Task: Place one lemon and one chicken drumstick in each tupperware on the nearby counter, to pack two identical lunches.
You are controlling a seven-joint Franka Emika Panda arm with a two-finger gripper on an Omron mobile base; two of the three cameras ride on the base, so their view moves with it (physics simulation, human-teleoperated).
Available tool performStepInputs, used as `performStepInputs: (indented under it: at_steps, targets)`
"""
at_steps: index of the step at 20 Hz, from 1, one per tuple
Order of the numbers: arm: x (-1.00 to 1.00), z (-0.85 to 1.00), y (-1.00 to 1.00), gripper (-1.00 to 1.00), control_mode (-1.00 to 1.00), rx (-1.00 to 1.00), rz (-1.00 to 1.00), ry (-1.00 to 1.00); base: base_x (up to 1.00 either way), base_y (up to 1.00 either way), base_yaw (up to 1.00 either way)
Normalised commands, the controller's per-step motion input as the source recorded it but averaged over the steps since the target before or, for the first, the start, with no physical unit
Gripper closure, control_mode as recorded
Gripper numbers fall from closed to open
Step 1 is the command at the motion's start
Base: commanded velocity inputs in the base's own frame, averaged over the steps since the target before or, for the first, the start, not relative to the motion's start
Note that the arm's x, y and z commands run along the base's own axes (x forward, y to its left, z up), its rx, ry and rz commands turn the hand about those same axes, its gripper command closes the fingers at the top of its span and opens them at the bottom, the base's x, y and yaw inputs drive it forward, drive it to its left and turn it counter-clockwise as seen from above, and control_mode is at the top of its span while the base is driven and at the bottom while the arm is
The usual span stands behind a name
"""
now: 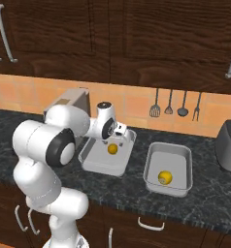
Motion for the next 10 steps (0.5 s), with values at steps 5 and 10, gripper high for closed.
performStepInputs:
  at_steps: [5,10]
  targets:
    - [-0.75,0.31,0.0,-1.0,-1.0,0.01,0.0,-0.19,0.0,0.0,0.0]
    - [-1.0,0.93,-0.01,-1.0,-1.0,0.01,-0.07,-0.33,0.0,0.0,0.0]
